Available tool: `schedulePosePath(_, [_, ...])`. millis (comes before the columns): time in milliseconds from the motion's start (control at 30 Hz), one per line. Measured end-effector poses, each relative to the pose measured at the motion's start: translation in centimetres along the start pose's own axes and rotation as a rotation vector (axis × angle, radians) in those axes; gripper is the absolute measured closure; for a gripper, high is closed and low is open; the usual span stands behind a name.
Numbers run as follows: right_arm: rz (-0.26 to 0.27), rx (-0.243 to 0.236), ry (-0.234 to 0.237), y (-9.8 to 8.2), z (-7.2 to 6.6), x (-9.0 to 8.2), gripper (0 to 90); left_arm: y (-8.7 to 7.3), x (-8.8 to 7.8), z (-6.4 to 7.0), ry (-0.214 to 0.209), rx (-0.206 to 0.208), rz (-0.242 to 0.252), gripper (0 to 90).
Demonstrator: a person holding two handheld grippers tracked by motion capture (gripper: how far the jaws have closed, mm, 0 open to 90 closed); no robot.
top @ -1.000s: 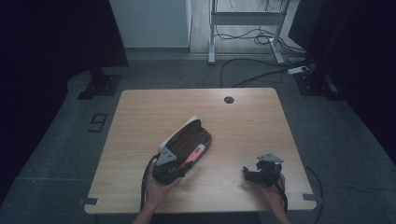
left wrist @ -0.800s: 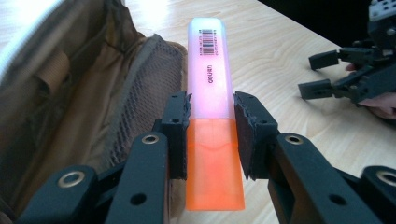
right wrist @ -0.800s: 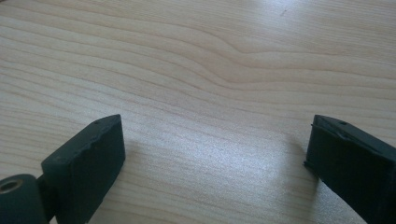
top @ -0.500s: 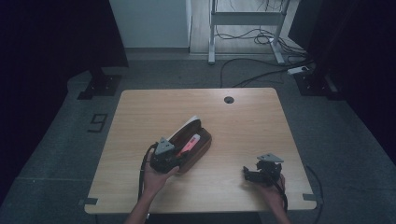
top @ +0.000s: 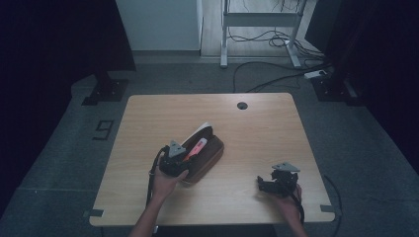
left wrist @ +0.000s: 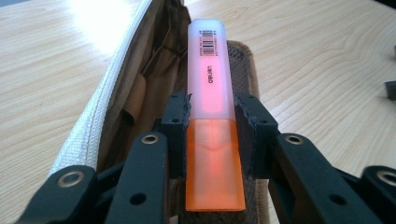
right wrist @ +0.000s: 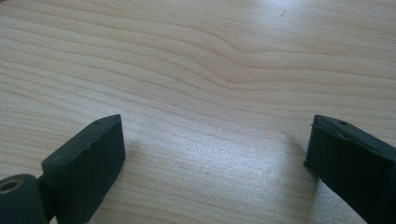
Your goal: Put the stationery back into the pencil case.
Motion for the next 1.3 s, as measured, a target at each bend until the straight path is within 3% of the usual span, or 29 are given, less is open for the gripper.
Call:
schedulePosePath(233, [0.000, 0.000, 0.000, 0.0, 0.0, 0.0, 4.4, -0.6, 1.1, -0.3, 0.062, 0.014, -0.061, 66.6])
schedulePosePath(433, [0.002, -0.001, 0.002, 0.0, 0.0, 0.0, 4.7, -0.8, 0.5, -0.3, 0.110, 0.013, -0.046, 53.8])
schedulePosePath(567, [0.001, -0.001, 0.001, 0.0, 0.0, 0.0, 4.7, -0.9, -0.8, 0.1, 0.125, 0.002, 0.002, 47.0])
schedulePosePath(733, [0.001, -0.001, 0.001, 0.0, 0.0, 0.0, 4.7, -0.8, -2.9, 1.0, 0.088, -0.010, 0.082, 44.6])
schedulePosePath(833, [0.001, -0.001, 0.002, 0.0, 0.0, 0.0, 4.7, -1.1, -4.0, 1.6, 0.025, -0.033, 0.123, 43.3])
schedulePosePath(867, [0.003, -0.001, 0.002, 0.0, 0.0, 0.0, 4.8, -1.6, -4.7, 1.8, -0.017, -0.049, 0.144, 42.2])
schedulePosePath(900, [0.003, -0.001, 0.002, 0.0, 0.0, 0.0, 4.8, -1.6, -4.7, 1.8, -0.017, -0.049, 0.144, 42.1])
schedulePosePath(933, [0.003, -0.001, 0.001, 0.0, 0.0, -0.1, 5.4, -2.2, -5.5, 1.9, -0.048, -0.068, 0.164, 41.7])
schedulePosePath(1067, [0.004, -0.002, 0.003, -0.1, 0.0, -0.2, 6.1, -3.5, -6.3, 1.8, -0.075, -0.084, 0.161, 39.9])
schedulePosePath(1100, [0.004, -0.001, 0.004, -0.1, 0.0, -0.2, 6.2, -4.5, -6.6, 1.6, -0.083, -0.109, 0.157, 39.2])
schedulePosePath(1300, [0.004, -0.001, 0.003, -0.1, 0.0, -0.2, 6.2, -6.7, -7.0, 1.0, -0.084, -0.151, 0.149, 38.9])
Point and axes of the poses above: each handheld gripper's, and its own axes: x roughly forward along the jaws, y roughly out of its top, z roughly to its right, the point moved 6 cm from there along x, roughly forward along the jaws, and after that the axes turned 9 degrees about x, right-handed, at the moved point
